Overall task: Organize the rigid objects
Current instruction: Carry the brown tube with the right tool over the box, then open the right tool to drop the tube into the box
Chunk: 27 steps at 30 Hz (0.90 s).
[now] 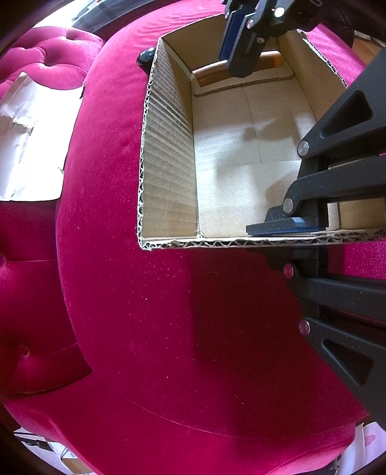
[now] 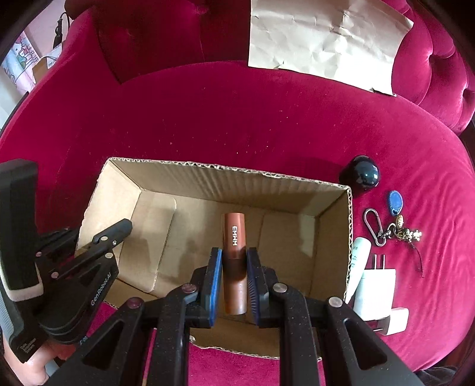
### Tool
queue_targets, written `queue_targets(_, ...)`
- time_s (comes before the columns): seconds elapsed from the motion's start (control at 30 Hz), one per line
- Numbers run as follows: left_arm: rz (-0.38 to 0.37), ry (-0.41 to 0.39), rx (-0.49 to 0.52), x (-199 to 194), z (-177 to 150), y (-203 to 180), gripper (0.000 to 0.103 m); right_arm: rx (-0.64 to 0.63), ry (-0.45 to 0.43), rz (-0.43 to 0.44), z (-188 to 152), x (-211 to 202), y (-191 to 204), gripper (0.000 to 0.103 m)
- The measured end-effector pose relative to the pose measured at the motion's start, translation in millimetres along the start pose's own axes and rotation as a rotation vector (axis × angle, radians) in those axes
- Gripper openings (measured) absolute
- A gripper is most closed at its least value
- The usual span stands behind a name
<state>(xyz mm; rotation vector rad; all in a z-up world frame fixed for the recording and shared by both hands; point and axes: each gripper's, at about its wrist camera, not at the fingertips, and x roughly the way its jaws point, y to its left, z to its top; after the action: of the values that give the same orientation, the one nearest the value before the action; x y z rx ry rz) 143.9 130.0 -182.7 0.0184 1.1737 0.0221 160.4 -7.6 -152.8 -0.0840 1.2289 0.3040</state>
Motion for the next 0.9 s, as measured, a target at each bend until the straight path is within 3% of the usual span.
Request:
queue_targets(0.23,0.001,-0.002,0.004,1.8,-0.6,1.2,0.005,-0.015,-0.007,-0.001,1.0,-3.0,4.4,0.018)
queue_targets(0.3,0.002,-0.003,0.006,2.3,-0.7,1.3,0.005,-0.021,-0.001,-0.009,1.8,-2.8,5.4,0.026)
queue_targets(0.37,0.003,-0.003,0.007,2.2,-0.7,0.5,0.005,-0.030,-0.012,-0.029,2.5,-5.7,5.9,0.057)
queue_targets(0.53,0.003,-0.004,0.006,2.5,-1.3,0.5,0.005,-0.050,-0.075,-0.084,5.7,-17.8,9.0,0.089)
queue_targets(0.7,0.003,-0.003,0.006,2.9,-1.0,0.4,0.005,-0.022,-0.127,-0.116,8.1,-28.3,4.2,0.094)
queue_targets(0.8,0.003,-0.004,0.006,2.7,-1.2,0.4,0.005,-0.008,-0.107,-0.098,6.5,-29.2,-1.3,0.102)
queue_targets(0.9,0.003,-0.004,0.006,2.9,-1.2,0.3,0.005,-0.006,-0.101,-0.099,3.4,-33.1,-4.9,0.103)
